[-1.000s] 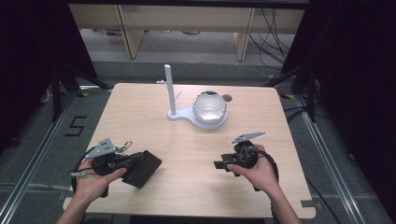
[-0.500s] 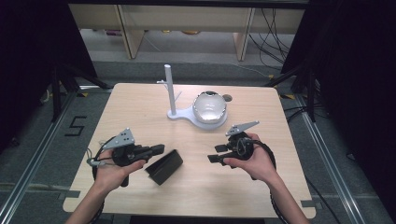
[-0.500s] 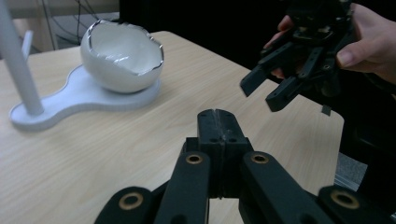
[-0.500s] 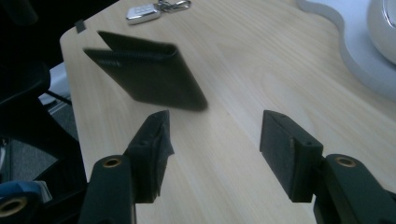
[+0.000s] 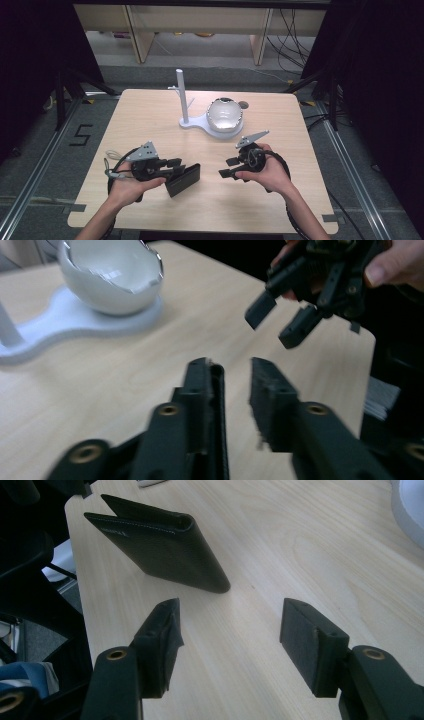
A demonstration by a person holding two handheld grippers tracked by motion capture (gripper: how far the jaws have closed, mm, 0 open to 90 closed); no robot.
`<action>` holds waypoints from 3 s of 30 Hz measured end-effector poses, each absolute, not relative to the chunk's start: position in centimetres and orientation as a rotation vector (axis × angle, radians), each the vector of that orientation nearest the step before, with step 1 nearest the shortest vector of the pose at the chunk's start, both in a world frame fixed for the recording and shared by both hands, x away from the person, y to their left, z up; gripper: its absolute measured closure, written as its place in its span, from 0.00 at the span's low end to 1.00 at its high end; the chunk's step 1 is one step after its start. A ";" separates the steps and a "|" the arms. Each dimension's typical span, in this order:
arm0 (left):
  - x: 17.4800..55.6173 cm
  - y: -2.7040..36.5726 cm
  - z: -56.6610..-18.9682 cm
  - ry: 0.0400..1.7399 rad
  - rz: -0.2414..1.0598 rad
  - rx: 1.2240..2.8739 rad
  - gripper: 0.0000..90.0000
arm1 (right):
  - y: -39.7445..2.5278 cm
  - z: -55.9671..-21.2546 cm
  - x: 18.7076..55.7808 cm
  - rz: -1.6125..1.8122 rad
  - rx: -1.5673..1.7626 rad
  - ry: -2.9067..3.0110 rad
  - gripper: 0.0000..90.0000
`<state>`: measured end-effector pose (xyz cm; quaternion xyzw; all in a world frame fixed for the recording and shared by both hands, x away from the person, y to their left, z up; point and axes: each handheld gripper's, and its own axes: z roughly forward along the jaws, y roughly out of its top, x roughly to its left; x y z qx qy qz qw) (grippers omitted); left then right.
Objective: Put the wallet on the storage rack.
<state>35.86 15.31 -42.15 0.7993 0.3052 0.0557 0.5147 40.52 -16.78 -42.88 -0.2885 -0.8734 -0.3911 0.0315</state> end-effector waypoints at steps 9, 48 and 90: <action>37.9 12.5 -43.6 0.741 0.119 2.189 0.47 | -17.0 -43.4 40.1 -1.180 -0.909 -2.662 0.47; 37.1 11.2 -44.2 0.424 -0.120 1.885 0.88 | -15.6 -41.1 40.4 -1.048 -0.423 -2.768 0.53; 33.6 22.4 -51.2 0.907 0.668 1.752 0.39 | -17.6 -31.9 49.6 -0.721 -0.609 -3.201 0.87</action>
